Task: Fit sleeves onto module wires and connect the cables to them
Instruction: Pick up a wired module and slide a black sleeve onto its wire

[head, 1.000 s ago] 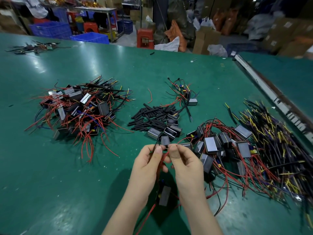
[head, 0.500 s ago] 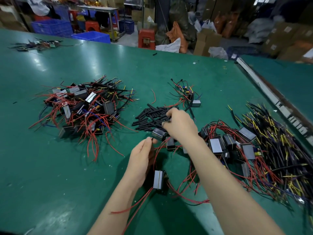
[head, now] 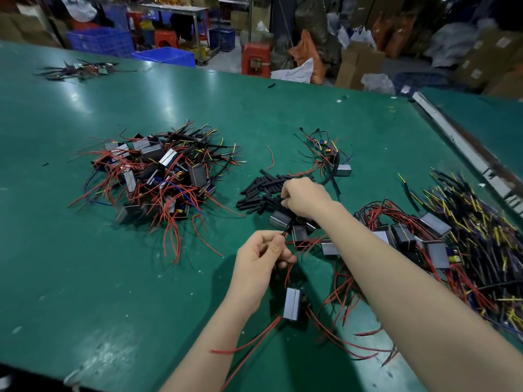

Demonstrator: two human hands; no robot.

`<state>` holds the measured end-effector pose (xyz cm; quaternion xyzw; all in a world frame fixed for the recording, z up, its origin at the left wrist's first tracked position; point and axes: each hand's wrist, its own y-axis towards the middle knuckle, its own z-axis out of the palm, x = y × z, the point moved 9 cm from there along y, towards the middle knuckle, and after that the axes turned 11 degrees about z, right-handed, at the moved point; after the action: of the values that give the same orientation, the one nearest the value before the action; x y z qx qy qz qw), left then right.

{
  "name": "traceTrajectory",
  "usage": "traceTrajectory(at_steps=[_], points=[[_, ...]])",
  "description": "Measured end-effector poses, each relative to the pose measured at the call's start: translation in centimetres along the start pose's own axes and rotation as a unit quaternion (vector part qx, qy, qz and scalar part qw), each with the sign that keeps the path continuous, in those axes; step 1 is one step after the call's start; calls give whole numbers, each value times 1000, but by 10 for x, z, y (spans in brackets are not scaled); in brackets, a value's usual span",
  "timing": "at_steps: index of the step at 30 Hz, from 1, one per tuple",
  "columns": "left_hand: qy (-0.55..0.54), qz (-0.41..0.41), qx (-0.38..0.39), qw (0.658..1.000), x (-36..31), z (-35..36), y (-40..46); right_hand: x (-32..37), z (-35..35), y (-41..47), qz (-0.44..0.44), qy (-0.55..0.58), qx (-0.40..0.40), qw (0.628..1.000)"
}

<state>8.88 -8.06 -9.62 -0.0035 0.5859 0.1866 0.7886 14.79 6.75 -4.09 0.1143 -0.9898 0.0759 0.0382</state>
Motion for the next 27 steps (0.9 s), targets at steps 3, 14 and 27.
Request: traceTrajectory(at_steps=[3,14,27], points=[[8,-5,-2,1000,1,1,-2,-13,-37,-15,10,201,-62,978],[66,27,-29,997,-6,-6,-3,-47,-12,-118,3,686,-140,714],[78,36,-15,996,-8,-6,-3,-46,-5,-127,-18,678,-174,714]])
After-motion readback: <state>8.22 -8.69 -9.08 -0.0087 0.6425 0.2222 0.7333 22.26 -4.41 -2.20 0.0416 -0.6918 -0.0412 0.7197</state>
